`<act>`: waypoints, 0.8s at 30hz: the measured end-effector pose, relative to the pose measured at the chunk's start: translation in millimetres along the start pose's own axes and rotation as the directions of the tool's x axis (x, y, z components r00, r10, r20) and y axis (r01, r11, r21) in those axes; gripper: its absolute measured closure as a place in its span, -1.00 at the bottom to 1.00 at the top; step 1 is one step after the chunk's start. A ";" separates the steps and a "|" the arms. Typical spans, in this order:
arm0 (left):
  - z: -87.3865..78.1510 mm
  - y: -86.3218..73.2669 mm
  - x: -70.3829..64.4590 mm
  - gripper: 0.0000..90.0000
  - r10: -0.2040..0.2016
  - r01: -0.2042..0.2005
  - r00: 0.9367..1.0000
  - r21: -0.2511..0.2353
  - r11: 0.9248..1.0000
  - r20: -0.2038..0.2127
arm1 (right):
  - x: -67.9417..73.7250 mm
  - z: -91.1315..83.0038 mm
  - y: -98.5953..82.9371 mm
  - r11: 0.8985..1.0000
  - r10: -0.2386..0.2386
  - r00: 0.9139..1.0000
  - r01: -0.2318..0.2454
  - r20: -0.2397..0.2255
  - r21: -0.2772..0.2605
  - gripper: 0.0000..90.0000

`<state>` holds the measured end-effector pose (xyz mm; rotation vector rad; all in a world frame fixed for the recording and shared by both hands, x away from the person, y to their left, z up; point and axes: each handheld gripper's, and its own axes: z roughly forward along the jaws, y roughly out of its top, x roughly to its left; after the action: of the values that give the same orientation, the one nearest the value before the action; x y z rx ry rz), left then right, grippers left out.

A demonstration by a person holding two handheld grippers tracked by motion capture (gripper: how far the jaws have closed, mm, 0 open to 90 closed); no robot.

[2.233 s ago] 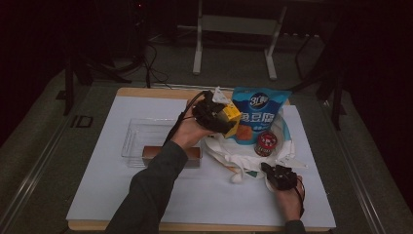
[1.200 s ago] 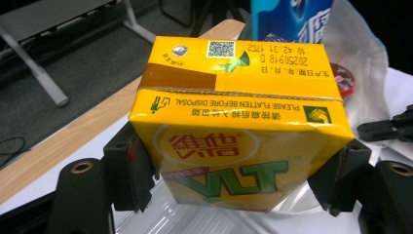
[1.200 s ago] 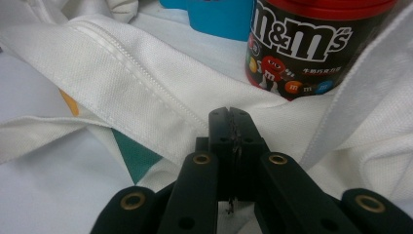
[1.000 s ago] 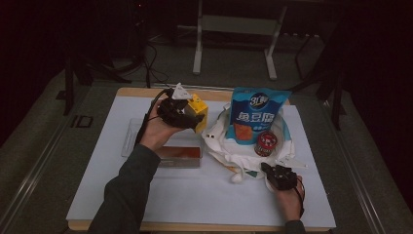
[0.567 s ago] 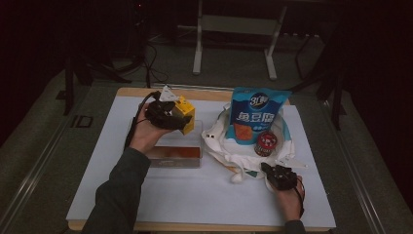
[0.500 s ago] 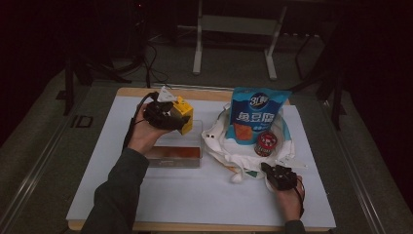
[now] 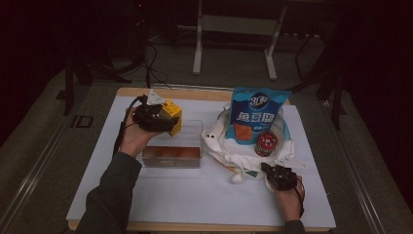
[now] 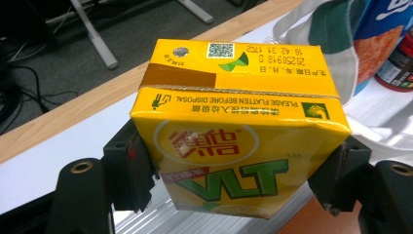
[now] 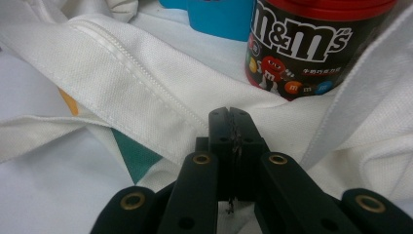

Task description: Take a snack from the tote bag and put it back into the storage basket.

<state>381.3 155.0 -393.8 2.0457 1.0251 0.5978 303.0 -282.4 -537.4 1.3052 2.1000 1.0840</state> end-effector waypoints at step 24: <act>-3.4 -41.9 27.3 -0.37 -0.086 0.087 0.995 0.035 0.996 -0.050 | 0.7 -0.1 0.0 1.000 -0.004 1.000 0.004 0.004 0.002 0.98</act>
<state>375.0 195.1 -423.1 2.0164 1.1552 0.5896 302.6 -281.9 -537.3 1.3018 2.1003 1.0775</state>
